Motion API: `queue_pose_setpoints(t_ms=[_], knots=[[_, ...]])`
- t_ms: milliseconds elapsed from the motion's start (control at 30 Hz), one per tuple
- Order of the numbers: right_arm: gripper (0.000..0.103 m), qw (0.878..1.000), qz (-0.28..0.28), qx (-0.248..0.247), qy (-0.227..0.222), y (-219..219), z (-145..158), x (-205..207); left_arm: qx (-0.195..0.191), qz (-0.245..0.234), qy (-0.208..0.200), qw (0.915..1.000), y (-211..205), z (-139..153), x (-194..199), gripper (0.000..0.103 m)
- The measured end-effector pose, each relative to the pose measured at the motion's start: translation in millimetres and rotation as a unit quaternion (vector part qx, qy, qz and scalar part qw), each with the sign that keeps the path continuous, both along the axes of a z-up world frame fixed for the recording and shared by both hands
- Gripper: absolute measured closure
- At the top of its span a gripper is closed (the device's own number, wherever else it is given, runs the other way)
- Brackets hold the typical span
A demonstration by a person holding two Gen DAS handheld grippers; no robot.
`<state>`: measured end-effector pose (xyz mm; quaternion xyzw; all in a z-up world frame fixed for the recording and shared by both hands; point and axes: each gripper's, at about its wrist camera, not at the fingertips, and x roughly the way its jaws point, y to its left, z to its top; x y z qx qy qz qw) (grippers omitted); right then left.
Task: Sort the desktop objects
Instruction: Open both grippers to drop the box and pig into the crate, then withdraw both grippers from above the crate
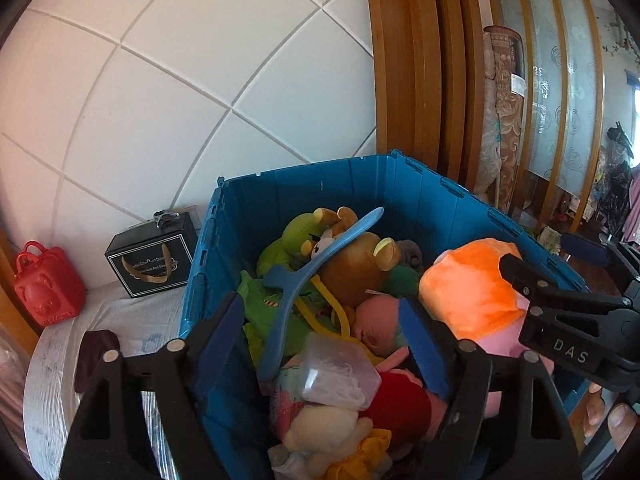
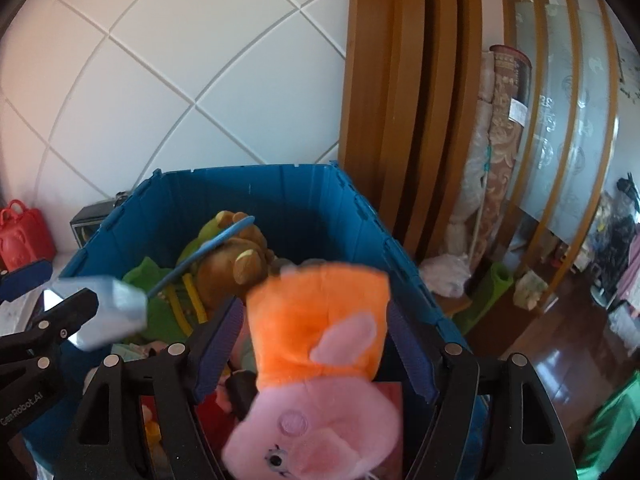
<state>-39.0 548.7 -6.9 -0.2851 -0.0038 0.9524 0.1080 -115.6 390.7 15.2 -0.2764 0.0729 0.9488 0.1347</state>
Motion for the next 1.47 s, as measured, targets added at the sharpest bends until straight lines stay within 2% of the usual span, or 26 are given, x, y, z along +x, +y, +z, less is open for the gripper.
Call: queue_pose_setpoints(t_ms=[33,67,133,167,267,433,600,800,933,1067,1467], knots=[[0.013,1.0,-0.001,0.002,-0.001,1.0,0.1,0.5,0.002,0.002,0.002,1.0,-1.2,1.3,1.7,0.021],[0.011,1.0,-0.001,0.004,0.001,1.5,0.5,2.2,0.005,0.002,0.003,1.0,-3.6,2.0,3.3,0.02],[0.001,1.0,-0.002,0.001,0.005,3.2,0.9,7.2,0.008,0.003,0.005,1.0,-6.9,3.7,5.2,0.014],[0.0,1.0,-0.003,-0.001,0.007,4.1,1.4,9.8,0.009,0.004,0.008,0.9999,-9.6,4.0,7.8,0.011],[0.0,1.0,-0.006,-0.005,0.011,2.4,4.7,20.3,0.018,0.004,0.015,0.9997,-18.3,5.4,16.4,0.004],[0.0,1.0,-0.008,-0.015,0.006,-10.5,6.2,44.7,0.029,0.015,0.032,0.999,-36.6,10.0,35.7,0.003],[0.0,1.0,-0.01,-0.013,-0.014,-28.8,0.0,68.4,0.033,0.018,0.013,0.9992,-52.2,6.4,49.5,0.003],[0.0,0.999,-0.002,-0.03,-0.022,-43.4,-3.7,88.4,0.03,0.004,0.018,0.9994,-62.8,2.2,72.4,0.003],[0.0,1.0,0.0,-0.017,-0.023,-52.8,-3.4,90.9,0.024,0.011,0.021,0.9994,-63.5,4.5,78.2,0.003],[0.0,1.0,0.0,-0.01,-0.023,-57.1,-1.4,90.4,0.037,0.007,0.008,0.9993,-65.9,4.1,77.7,0.003],[0.0,1.0,-0.007,-0.011,-0.025,-51.1,-0.8,89.3,0.03,0.009,0.011,0.9994,-62.8,4.4,80.2,0.003]])
